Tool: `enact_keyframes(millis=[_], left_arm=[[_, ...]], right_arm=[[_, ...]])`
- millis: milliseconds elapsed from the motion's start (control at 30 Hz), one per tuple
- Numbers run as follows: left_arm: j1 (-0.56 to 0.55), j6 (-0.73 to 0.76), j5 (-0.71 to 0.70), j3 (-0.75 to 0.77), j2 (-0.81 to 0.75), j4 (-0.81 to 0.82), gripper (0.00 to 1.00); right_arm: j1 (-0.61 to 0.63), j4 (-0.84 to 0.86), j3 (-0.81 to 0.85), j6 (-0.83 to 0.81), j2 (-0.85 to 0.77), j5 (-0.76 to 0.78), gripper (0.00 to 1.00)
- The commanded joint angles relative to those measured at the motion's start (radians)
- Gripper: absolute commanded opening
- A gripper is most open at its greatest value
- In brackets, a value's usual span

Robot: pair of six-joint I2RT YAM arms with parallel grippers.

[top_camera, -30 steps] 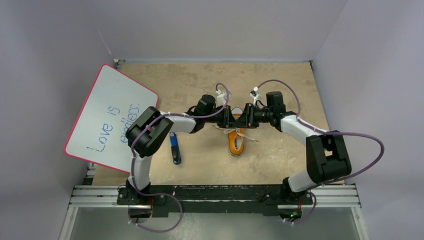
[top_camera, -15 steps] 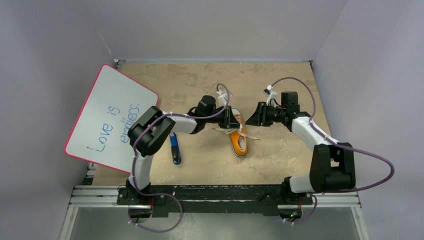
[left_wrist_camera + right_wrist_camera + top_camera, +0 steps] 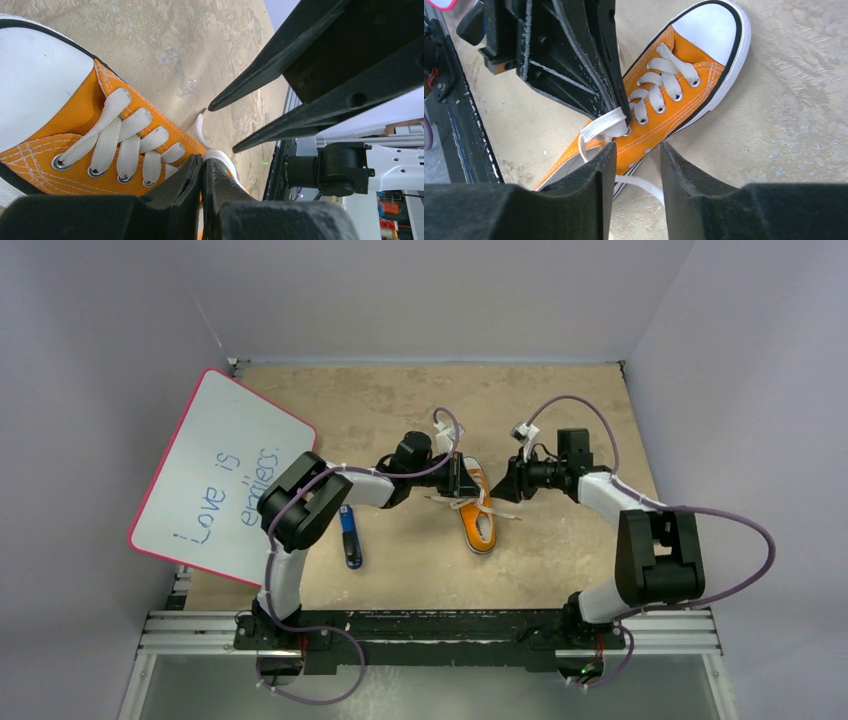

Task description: Tie the shoes

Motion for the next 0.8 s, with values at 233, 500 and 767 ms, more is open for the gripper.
enact_keyframes(millis=[233,500,767], left_arm=[[0.0,-0.017,0.036,0.02,0.014,0.075,0.06],[0.0,-0.024,0.047,0.02,0.021,0.086,0.05],[0.0,-0.023,0.053,0.024,0.023,0.083,0.04]], right_arm=[[0.056,-0.032,0.081,-0.119,0.096,-0.129,0.32],[0.07,-0.025,0.077,-0.127,0.091,-0.159,0.37],[0.073,-0.016,0.08,-0.125,0.09,-0.148,0.3]])
